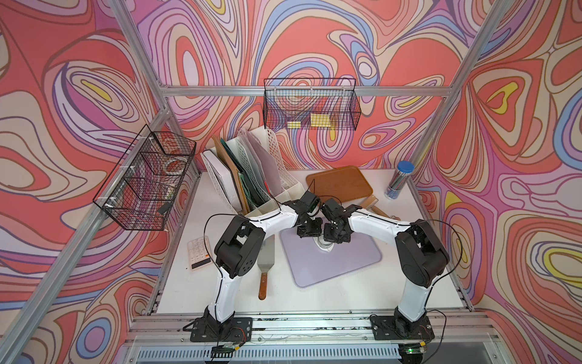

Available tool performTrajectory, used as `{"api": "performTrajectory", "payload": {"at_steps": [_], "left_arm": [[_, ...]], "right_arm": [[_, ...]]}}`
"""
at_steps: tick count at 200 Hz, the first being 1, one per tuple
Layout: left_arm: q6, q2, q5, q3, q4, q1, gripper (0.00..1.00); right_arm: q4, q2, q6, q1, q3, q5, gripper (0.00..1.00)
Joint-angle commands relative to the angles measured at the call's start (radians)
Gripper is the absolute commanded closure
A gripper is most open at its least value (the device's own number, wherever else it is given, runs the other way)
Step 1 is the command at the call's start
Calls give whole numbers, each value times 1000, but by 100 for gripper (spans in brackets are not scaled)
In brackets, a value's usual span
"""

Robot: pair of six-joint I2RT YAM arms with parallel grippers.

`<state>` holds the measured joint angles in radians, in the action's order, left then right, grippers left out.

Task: Roll out the dumpling wrappers from the dough
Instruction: Press the dumpling wrapper on the work surface.

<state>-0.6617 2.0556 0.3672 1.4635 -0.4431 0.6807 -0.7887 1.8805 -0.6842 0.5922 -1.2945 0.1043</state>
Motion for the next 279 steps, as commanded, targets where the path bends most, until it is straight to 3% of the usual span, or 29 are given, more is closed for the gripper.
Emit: {"api": "performTrajectory", "payload": {"at_steps": [1, 44, 78, 112, 147, 176, 231, 252, 279], "left_arm": [[-78, 49, -2, -181, -1, 42, 100], [-121, -39, 33, -330, 79, 54, 100], [-115, -58, -6, -314, 70, 45, 100], [-102, -81, -31, -264, 60, 20, 100], [-84, -57, -51, -199, 29, 19, 100], [-79, 1, -55, -149, 22, 23, 100], [-27, 96, -65, -32, 16, 50, 100], [-12, 113, -68, 0, -27, 62, 100], [-48, 72, -45, -126, 4, 72, 100]], "right_arm": [[139, 88, 80, 24, -88, -54, 100], [164, 223, 297, -32, -259, -151, 100], [98, 218, 342, -32, -284, -193, 100], [-17, 180, 358, -32, -255, -122, 100], [-19, 114, 268, -28, -173, -169, 100], [76, 79, 93, -15, -35, -290, 100], [309, -14, -206, 79, 123, -348, 100], [280, 22, -181, 76, 88, -297, 100], [182, 102, 0, -11, -2, -139, 100]]}}
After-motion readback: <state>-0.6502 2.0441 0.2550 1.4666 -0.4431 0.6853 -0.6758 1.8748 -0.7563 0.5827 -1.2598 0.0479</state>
